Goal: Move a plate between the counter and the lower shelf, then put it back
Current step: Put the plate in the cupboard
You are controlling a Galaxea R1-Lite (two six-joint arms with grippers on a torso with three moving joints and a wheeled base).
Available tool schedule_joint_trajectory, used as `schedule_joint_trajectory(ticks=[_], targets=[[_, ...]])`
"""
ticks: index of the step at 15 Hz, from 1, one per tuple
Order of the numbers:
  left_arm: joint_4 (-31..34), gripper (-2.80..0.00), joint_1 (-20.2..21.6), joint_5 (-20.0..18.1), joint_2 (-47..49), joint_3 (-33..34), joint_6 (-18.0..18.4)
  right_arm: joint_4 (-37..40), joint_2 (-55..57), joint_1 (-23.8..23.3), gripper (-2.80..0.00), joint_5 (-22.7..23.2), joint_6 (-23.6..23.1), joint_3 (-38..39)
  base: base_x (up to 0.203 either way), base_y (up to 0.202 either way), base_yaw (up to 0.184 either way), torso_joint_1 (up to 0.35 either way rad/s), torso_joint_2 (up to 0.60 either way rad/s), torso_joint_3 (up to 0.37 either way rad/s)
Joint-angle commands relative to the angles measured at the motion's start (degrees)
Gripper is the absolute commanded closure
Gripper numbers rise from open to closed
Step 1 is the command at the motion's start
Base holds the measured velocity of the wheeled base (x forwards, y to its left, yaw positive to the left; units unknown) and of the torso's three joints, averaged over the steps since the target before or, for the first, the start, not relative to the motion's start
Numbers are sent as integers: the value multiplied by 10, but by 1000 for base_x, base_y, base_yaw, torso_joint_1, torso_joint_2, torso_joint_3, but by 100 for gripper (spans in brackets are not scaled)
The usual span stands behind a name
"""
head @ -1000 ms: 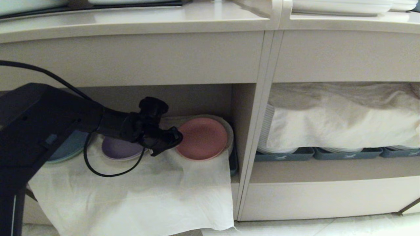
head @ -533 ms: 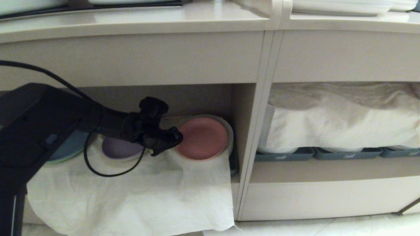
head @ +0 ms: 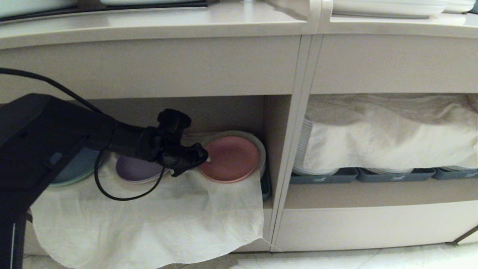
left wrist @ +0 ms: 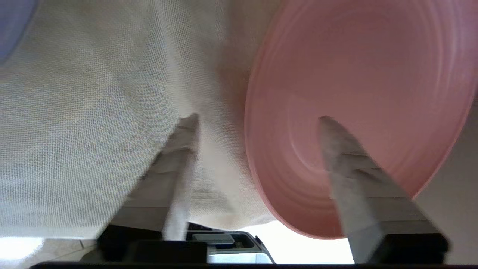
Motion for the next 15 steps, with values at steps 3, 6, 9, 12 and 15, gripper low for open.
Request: schedule_joint_trajectory(ticks=[3, 6, 9, 12, 15], targets=[[1, -280, -1, 0, -18, 2, -2, 0, 1, 0, 0, 0, 0, 0, 0, 0, 0, 0, 0, 0], [4, -280, -2, -1, -35, 14, -3, 0, 1, 0, 0, 0, 0, 0, 0, 0, 0, 0, 0, 0], [5, -280, -4, -1, -55, 43, -2, 0, 1, 0, 0, 0, 0, 0, 0, 0, 0, 0, 0, 0], [4, -280, -4, -1, -75, 82, -2, 0, 0, 0, 0, 0, 0, 0, 0, 0, 0, 0, 0, 0], [3, -280, -4, 0, -102, 126, 0, 0, 0, 0, 0, 0, 0, 0, 0, 0, 0, 0, 0, 0]])
